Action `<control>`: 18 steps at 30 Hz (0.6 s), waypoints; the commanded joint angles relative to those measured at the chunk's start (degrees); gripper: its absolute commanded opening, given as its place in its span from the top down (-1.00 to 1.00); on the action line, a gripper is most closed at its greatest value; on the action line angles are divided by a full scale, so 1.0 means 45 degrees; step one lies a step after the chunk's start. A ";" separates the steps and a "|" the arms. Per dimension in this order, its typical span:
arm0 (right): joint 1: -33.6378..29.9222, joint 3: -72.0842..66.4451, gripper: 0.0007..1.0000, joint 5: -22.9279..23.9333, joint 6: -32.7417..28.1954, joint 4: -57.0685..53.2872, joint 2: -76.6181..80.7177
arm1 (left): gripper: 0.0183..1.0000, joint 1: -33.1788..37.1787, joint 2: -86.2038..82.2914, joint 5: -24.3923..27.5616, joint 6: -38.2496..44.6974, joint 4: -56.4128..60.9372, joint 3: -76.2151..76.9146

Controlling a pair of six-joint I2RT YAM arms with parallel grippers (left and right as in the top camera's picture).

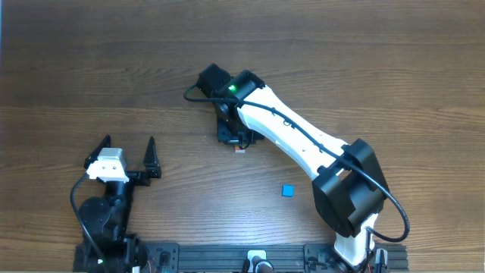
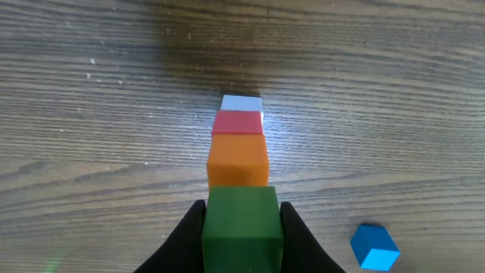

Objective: Stack Cubes

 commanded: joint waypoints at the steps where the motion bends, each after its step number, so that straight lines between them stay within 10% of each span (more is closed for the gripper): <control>1: -0.0049 -0.0112 0.98 0.0024 0.0112 0.0243 0.0175 | -1.00 0.0044 -0.0092 0.0121 0.0146 -0.0015 -0.0063; 18: -0.0049 -0.0131 0.98 0.0398 -0.0044 0.0641 0.0180 | -1.00 0.0044 -0.0092 0.0121 0.0146 -0.0015 -0.0063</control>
